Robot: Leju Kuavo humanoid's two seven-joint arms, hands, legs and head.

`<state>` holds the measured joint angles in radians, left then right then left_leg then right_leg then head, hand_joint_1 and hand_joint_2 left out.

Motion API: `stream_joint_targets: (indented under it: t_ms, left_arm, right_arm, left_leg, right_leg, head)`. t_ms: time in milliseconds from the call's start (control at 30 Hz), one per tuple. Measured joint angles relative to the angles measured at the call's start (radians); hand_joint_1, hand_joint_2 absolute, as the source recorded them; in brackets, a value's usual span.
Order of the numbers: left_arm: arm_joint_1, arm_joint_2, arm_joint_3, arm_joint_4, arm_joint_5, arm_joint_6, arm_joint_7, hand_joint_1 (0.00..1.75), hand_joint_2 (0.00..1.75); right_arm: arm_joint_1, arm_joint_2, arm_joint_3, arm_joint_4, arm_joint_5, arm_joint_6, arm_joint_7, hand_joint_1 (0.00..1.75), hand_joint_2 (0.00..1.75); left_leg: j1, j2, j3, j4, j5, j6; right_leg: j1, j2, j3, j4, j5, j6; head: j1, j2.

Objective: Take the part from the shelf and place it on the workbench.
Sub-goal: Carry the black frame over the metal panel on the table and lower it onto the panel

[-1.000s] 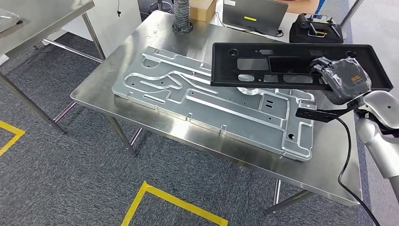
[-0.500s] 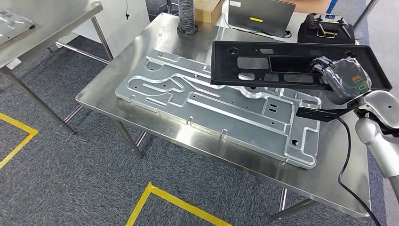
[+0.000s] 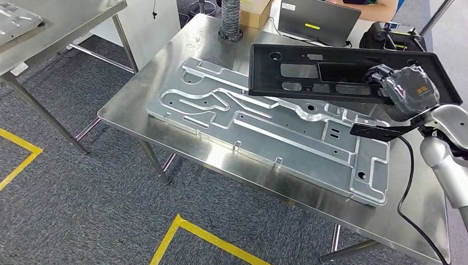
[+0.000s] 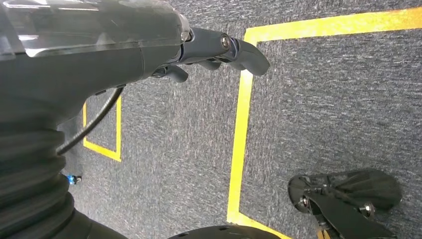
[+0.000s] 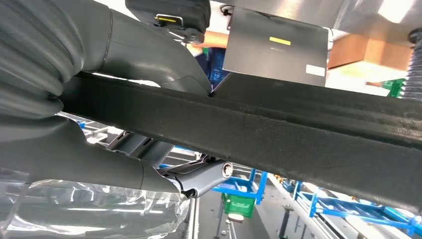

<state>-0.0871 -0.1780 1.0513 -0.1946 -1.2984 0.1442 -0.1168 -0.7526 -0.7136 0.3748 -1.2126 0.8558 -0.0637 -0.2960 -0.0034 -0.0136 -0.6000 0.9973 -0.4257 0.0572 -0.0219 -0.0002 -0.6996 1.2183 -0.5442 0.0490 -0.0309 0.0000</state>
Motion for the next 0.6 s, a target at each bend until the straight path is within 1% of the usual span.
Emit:
stream_joint_targets:
  t_ms: [33,67,100,133,167,200,233,267,300,367,400,433,467,500,533,567,600]
  left_arm:
    - [0.000,0.000,0.000,0.000,-0.001,0.000,0.000,0.00,1.75]
    - [0.000,0.000,0.000,0.000,-0.001,-0.001,0.000,0.00,1.75]
    - [0.001,0.000,0.000,0.000,-0.001,-0.002,0.000,0.00,1.75]
    - [0.000,0.000,0.000,0.000,-0.001,-0.003,0.000,0.00,1.75]
    - [0.000,-0.001,0.000,0.000,-0.002,-0.004,0.000,0.00,1.75]
    - [0.000,-0.001,0.000,0.000,-0.002,-0.005,0.000,0.00,1.75]
    - [-0.001,-0.002,0.000,0.000,-0.002,-0.006,0.001,0.00,1.75]
    - [-0.002,-0.002,0.000,0.000,-0.003,-0.006,0.001,0.00,1.75]
    - [-0.002,-0.002,0.000,0.000,-0.004,-0.007,0.002,0.00,1.75]
    - [-0.004,-0.001,0.000,0.000,-0.006,-0.007,0.004,0.00,1.75]
    - [-0.005,-0.001,0.000,0.000,-0.007,-0.007,0.005,0.00,1.75]
    - [-0.006,-0.001,0.000,0.000,-0.007,-0.006,0.005,0.00,1.75]
    - [-0.007,0.000,0.000,0.000,-0.008,-0.006,0.005,0.00,1.75]
    - [-0.008,0.000,0.000,0.000,-0.008,-0.006,0.004,0.00,1.75]
    - [-0.008,0.000,0.000,0.000,-0.007,-0.006,0.003,0.00,1.75]
    - [-0.008,0.001,0.000,0.000,-0.007,-0.006,0.002,0.00,1.75]
    - [-0.007,0.001,0.000,0.000,-0.007,-0.006,0.000,0.00,1.75]
  right_arm:
    - [0.006,-0.002,-0.001,-0.001,-0.003,0.000,0.000,1.75,1.75]
    - [0.013,-0.004,-0.001,-0.002,-0.005,0.000,0.000,1.75,1.75]
    - [0.020,-0.006,-0.002,-0.004,-0.007,0.000,0.000,1.75,1.75]
    - [0.026,-0.010,-0.004,-0.007,-0.008,0.001,0.001,1.75,1.75]
    - [0.029,-0.014,-0.009,-0.011,-0.009,0.002,0.002,1.75,1.75]
    - [0.029,-0.018,-0.014,-0.015,-0.011,0.005,0.005,1.75,1.75]
    - [0.029,-0.021,-0.020,-0.017,-0.013,0.009,0.009,1.75,1.75]
    - [0.029,-0.022,-0.024,-0.018,-0.014,0.014,0.013,1.75,1.75]
    - [0.029,-0.024,-0.027,-0.017,-0.012,0.020,0.017,1.75,1.75]
    - [0.028,-0.026,-0.028,-0.007,0.001,0.027,0.021,1.75,1.75]
    - [0.024,-0.026,-0.028,0.003,0.010,0.030,0.021,1.75,1.75]
    - [0.017,-0.026,-0.028,0.018,0.016,0.031,0.020,1.75,1.75]
    - [0.008,-0.025,-0.027,0.036,0.022,0.032,0.018,1.75,1.75]
    - [-0.001,-0.022,-0.027,0.059,0.027,0.030,0.015,1.75,1.75]
    - [-0.010,-0.019,-0.025,0.084,0.032,0.027,0.012,1.75,1.75]
    - [-0.017,-0.015,-0.024,0.107,0.038,0.022,0.010,1.75,1.75]
    - [-0.025,-0.011,-0.022,0.131,0.044,0.018,0.008,1.75,1.75]
  left_leg:
    - [-0.001,-0.001,0.003,0.000,-0.003,0.002]
    - [-0.003,-0.002,0.007,0.001,-0.006,0.003]
    - [-0.004,-0.004,0.012,0.002,-0.011,0.002]
    - [-0.004,-0.007,0.019,0.003,-0.016,0.001]
    - [-0.004,-0.009,0.025,0.004,-0.023,-0.001]
    - [-0.005,-0.010,0.031,0.006,-0.028,-0.003]
    - [-0.006,-0.012,0.033,0.008,-0.034,-0.007]
    - [-0.006,-0.012,0.034,0.011,-0.038,-0.011]
    - [-0.007,-0.012,0.036,0.013,-0.040,-0.016]
    - [-0.010,-0.010,0.038,0.023,-0.050,-0.026]
    - [-0.011,-0.008,0.031,0.041,-0.063,-0.032]
    - [-0.010,-0.006,0.013,0.081,-0.085,-0.039]
    - [-0.007,-0.003,-0.017,0.141,-0.114,-0.046]
    - [-0.004,-0.003,-0.053,0.209,-0.143,-0.052]
    - [-0.002,-0.002,-0.087,0.267,-0.165,-0.056]
    - [0.000,-0.002,-0.108,0.297,-0.170,-0.058]
    - [0.002,-0.002,-0.110,0.289,-0.153,-0.058]
  right_leg:
    - [0.001,0.001,-0.034,0.054,-0.015,0.000]
    - [0.001,0.002,-0.053,0.073,-0.010,0.000]
    - [0.001,0.002,-0.053,0.055,0.015,-0.001]
    - [0.001,0.001,-0.035,-0.002,0.058,-0.003]
    - [0.002,0.001,-0.007,-0.076,0.103,-0.006]
    - [0.005,0.001,0.018,-0.141,0.130,-0.010]
    - [0.008,0.001,0.037,-0.186,0.148,-0.015]
    - [0.012,0.001,0.044,-0.208,0.150,-0.020]
    - [0.015,0.001,0.047,-0.212,0.144,-0.025]
    - [0.009,0.000,0.057,-0.219,0.148,-0.034]
    - [0.006,-0.001,0.064,-0.223,0.148,-0.039]
    - [0.002,-0.002,0.069,-0.226,0.147,-0.042]
    - [0.002,-0.002,0.072,-0.227,0.146,-0.045]
    - [0.002,-0.003,0.073,-0.226,0.144,-0.047]
    - [0.002,-0.004,0.073,-0.226,0.143,-0.048]
    - [0.002,-0.004,0.074,-0.225,0.142,-0.048]
    - [0.001,-0.004,0.074,-0.223,0.141,-0.047]
  head:
    - [0.000,0.000]
    - [0.000,0.000]
    - [0.000,0.000]
    - [0.000,0.000]
    - [0.000,0.000]
    - [0.000,0.000]
    - [0.000,0.000]
    - [0.000,0.000]
    - [0.000,0.000]
    - [0.000,0.000]
    - [0.000,0.000]
    - [0.000,0.000]
    - [0.000,0.000]
    - [0.000,0.000]
    - [0.000,0.000]
    - [0.000,0.000]
    - [0.000,0.000]
